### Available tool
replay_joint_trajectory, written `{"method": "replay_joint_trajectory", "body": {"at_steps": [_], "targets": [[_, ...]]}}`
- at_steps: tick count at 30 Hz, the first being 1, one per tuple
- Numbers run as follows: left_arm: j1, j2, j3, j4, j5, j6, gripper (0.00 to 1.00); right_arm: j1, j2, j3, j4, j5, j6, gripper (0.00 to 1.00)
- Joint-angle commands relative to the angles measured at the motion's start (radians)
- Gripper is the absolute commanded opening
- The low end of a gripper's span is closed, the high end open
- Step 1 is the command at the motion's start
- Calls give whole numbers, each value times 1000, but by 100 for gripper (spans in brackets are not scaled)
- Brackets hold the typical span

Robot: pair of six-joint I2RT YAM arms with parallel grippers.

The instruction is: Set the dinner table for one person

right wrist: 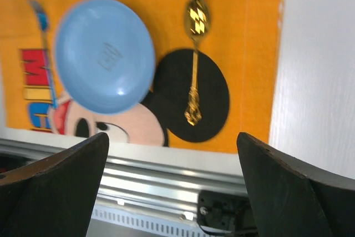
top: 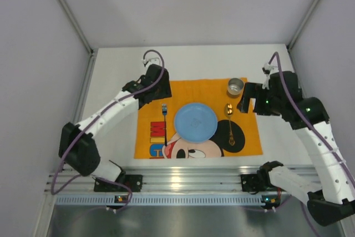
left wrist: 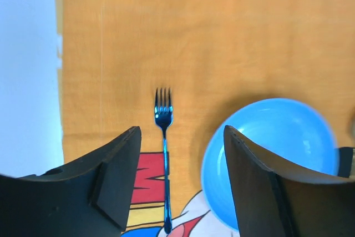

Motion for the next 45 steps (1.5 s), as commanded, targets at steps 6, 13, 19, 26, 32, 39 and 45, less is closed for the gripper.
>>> {"method": "replay_joint_trajectory", "body": {"at_steps": [6, 13, 19, 26, 32, 39, 45], "targets": [[-92, -395, 77, 38, -95, 150, 98, 14, -160, 241, 312, -208, -13, 100], [-97, -615, -331, 160, -167, 48, 99, 14, -350, -88, 278, -157, 131, 100], [-101, -786, -609, 369, -283, 451, 99, 15, -527, -311, 252, -235, 242, 100], [-36, -788, -1006, 1069, -242, 749, 99, 14, -582, -304, 238, -274, 242, 100], [242, -472, -1069, 1347, -71, 634, 99, 12, -536, -222, 155, -260, 175, 100], [449, -170, -967, 1560, 125, 587, 99, 15, -530, -167, 106, -246, 122, 100], [533, 34, -937, 1740, 218, 569, 99, 14, -512, -162, 106, -257, 101, 100]]}}
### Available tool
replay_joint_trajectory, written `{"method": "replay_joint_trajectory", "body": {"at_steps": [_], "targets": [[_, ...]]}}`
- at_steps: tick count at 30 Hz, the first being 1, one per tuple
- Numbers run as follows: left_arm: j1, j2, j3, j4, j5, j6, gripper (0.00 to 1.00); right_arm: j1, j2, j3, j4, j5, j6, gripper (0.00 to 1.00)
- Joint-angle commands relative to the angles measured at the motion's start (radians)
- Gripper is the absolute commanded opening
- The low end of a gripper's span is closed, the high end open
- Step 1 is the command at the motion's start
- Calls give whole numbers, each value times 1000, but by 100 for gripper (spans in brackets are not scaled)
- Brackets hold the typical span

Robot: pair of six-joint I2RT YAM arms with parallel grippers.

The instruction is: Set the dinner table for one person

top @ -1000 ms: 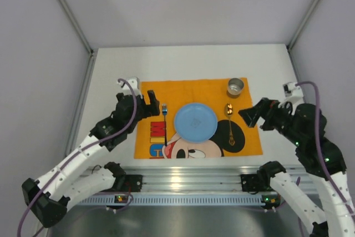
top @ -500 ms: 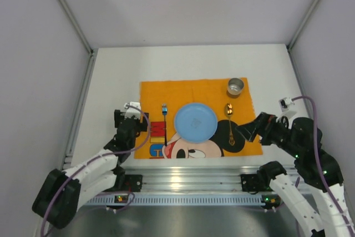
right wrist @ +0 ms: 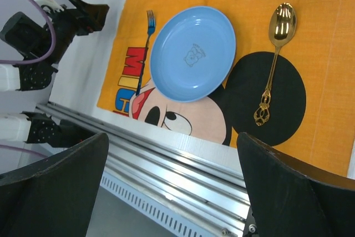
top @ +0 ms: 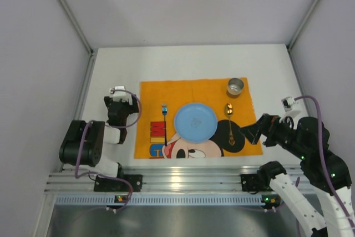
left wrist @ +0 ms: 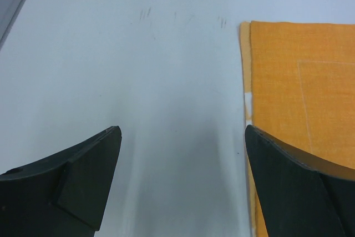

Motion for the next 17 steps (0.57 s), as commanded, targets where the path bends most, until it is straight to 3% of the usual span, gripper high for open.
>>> {"method": "replay_joint_trajectory", "body": {"at_steps": [1, 3, 17], "targets": [[76, 105, -35, 323, 83, -67, 99, 11, 27, 32, -2, -14, -35, 100], [76, 81, -23, 243, 89, -99, 98, 11, 41, 27, 2, -24, -42, 100], [76, 87, 17, 177, 173, -47, 99, 11, 127, -36, 162, -37, -95, 100]]}}
